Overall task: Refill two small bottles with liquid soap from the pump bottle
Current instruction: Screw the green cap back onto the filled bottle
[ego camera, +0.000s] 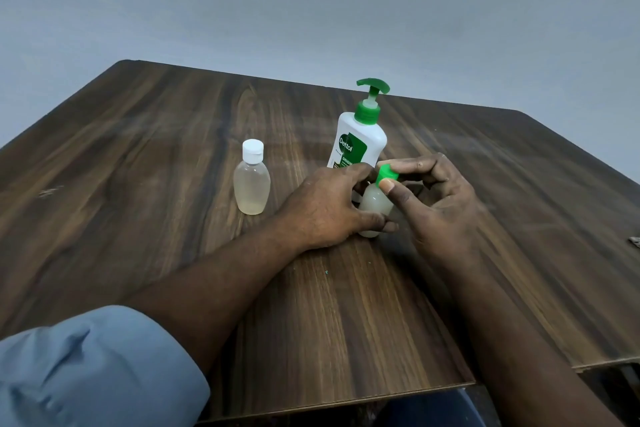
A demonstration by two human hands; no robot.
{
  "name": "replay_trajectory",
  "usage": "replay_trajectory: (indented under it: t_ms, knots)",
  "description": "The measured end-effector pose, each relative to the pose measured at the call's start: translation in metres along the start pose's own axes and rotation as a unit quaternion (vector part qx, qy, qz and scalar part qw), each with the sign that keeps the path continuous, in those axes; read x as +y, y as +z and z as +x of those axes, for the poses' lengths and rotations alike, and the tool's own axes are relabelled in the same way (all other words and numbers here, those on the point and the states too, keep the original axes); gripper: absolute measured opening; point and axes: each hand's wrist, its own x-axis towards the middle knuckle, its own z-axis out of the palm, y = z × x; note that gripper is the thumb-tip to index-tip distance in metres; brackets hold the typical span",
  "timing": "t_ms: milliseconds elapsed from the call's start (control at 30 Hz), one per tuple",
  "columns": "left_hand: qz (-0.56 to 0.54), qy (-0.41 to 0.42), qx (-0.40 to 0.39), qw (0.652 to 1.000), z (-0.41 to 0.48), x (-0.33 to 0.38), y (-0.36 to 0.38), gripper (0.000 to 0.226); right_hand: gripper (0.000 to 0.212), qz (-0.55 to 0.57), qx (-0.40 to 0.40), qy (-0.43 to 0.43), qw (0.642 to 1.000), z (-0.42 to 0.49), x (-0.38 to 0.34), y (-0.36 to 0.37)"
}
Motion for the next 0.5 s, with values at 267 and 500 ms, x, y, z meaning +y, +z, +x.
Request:
replay_trajectory:
  t_ms: [267, 500]
  knots:
    - [-0.079, -0.005, -0.03, 0.996, -0.0001, 0.0026, -0.0016, 0.036, 0.018, 0.023, -0.02, -0.024, 0.999, 0.001, 0.0013, -0.001]
    - [0.008, 0.008, 0.008, 1.0, 0.0028, -0.0028, -0.0007, 0.039, 0.025, -0.01, 0.011, 0.0, 1.0, 0.0006, 0.0024, -0.0003]
